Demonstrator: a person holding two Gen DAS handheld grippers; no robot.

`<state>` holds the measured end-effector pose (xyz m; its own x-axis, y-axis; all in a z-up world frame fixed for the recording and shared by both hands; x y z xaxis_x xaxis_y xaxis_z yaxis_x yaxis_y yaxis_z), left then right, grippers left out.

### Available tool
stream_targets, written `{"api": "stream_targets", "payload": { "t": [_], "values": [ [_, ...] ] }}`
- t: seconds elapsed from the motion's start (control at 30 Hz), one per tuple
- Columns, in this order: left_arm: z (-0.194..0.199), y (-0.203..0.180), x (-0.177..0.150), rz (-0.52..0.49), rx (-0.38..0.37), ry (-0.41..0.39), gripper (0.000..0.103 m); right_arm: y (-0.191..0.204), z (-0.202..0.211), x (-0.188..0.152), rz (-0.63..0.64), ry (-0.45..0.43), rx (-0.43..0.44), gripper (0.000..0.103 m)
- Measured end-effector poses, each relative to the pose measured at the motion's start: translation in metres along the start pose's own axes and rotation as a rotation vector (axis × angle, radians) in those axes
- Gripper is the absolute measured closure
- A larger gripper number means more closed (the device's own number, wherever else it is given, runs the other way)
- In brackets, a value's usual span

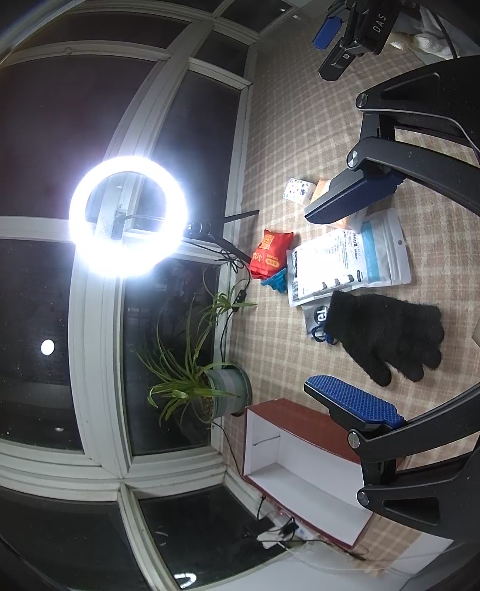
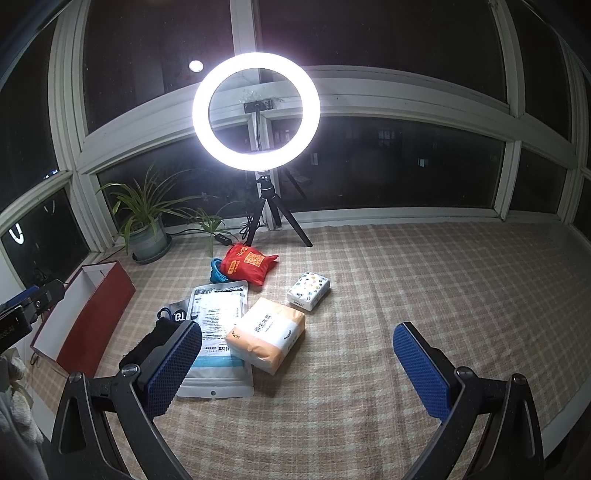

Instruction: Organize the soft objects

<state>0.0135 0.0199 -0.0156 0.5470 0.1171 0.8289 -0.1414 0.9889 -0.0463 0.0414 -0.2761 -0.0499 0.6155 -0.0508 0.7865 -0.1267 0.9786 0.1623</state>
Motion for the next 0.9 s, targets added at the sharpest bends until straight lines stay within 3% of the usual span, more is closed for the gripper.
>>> {"api": "stream_targets", "payload": {
  "t": [0.9],
  "values": [
    [-0.0008,-0.0024,0.0004,-0.002,0.001,-0.001,0.019,0.0057,0.0034,-0.0018,0.001,0.002,0.009,0.001]
  ]
}}
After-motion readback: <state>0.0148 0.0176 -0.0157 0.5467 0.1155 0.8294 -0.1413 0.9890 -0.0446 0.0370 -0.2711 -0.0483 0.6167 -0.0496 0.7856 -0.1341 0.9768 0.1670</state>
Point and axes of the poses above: each gripper's, at about its wrist camera, not at the fingertips, and z roughly against the way its jaws point, y to its left, x to its top, the point moved 1 cm from there along -z, roughly the way its jaws point, and after that the axes turned 3 degrees about -z, right-handed, at the moved point
